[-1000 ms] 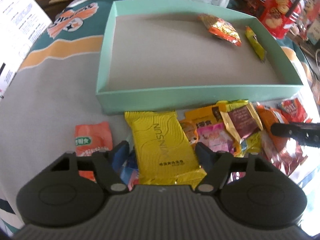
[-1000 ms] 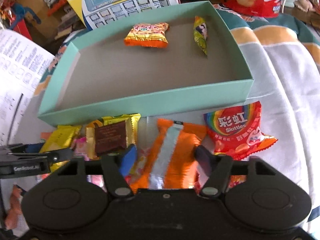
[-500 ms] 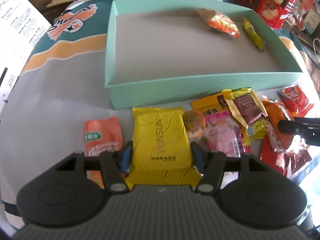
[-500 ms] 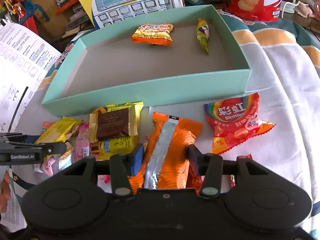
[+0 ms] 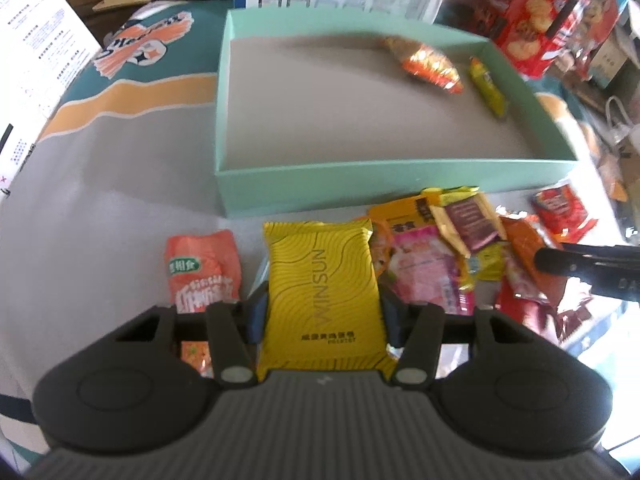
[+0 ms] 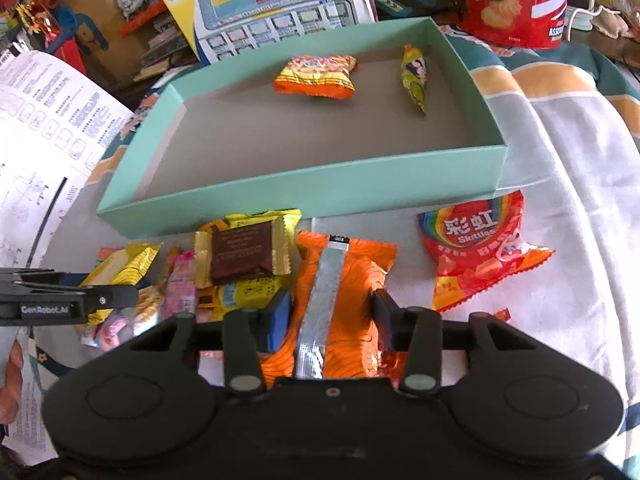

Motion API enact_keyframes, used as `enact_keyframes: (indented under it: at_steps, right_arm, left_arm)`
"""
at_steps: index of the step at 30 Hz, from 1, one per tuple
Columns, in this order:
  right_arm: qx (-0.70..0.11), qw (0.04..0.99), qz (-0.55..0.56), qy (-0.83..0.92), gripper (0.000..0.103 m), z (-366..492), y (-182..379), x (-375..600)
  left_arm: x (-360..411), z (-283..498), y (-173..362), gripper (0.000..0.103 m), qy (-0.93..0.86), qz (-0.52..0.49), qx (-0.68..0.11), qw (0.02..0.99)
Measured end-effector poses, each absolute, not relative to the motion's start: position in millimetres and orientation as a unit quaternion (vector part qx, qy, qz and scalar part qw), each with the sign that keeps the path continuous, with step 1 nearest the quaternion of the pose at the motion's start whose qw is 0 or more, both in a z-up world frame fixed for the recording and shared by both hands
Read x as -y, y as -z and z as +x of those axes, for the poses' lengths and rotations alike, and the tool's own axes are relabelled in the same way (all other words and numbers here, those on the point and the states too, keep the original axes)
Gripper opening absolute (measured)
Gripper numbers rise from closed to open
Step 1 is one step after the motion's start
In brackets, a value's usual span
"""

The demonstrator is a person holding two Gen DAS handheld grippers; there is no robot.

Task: Organize snacks
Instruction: 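Carry both packs into the teal box and open both tools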

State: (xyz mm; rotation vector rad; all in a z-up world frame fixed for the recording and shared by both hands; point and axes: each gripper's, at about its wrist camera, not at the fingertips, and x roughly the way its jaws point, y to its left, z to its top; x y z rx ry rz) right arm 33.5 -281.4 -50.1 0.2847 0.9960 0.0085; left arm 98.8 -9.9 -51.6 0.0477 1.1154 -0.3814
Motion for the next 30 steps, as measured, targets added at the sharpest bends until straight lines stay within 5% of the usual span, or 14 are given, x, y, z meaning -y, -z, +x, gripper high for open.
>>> enact_keyframes:
  at_steps: [16, 30]
  right_arm:
    - [-0.412, 0.899, 0.149, -0.021, 0.043, 31.5, -15.6, 291.1]
    - [-0.394, 0.909, 0.117, -0.066, 0.043, 188.2, -12.2, 257.2]
  left_arm:
    - [7.0, 102.1, -5.8, 0.053, 0.193, 0.002, -0.456, 0.869]
    - [41.9, 238.2, 9.2, 0.054, 0.151, 0.018, -0.437, 0.886]
